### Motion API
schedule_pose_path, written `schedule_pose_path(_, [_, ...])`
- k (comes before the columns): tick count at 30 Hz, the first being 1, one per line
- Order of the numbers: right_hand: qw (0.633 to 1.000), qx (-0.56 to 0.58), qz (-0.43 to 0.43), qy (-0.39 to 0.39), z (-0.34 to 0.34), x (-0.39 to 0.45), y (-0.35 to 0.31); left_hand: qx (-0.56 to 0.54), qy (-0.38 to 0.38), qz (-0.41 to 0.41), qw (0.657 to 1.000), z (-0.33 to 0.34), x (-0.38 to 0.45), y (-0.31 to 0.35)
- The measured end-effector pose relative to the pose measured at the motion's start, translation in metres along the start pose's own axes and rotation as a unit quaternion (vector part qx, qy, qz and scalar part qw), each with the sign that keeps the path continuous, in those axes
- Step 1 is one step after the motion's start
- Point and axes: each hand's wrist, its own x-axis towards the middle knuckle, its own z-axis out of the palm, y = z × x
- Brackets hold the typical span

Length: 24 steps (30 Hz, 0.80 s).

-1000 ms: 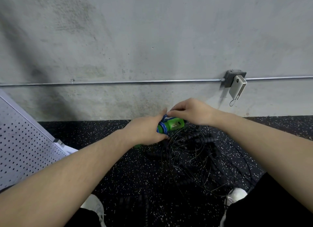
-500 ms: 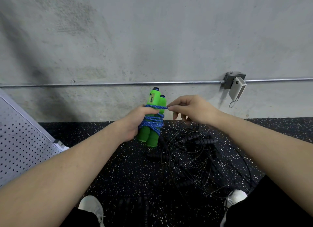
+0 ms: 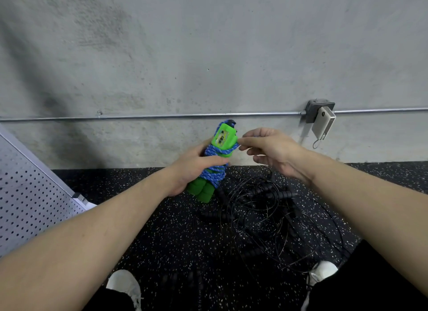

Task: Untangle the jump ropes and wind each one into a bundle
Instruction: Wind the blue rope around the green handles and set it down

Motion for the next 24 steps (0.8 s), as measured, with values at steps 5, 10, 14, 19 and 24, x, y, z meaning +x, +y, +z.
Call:
schedule_pose_path(5, [1.0,0.009,0.01,-0.002,-0.002,0.001,0.003,0.125,0.024,0.028,0.991,0.004,-0.001,-0.001])
schedule_pose_path(10, [1.0,0.019,0.006,0.022,-0.003,0.004,0.003,0.177,0.023,0.054,0.982,0.006,-0.001,0.002])
schedule_pose_path(14, [0.998,0.048,0.008,0.036,-0.003,0.006,0.004,0.163,0.042,0.055,0.984,0.011,-0.003,0.001])
schedule_pose_path(19, [0.993,0.112,-0.003,0.026,-0.004,0.004,0.0,0.112,0.092,0.03,0.989,0.01,-0.002,-0.001])
schedule_pose_path(24, [0.985,0.162,-0.048,-0.022,-0.004,0.003,-0.004,0.085,0.158,-0.007,0.984,0.011,0.001,-0.007])
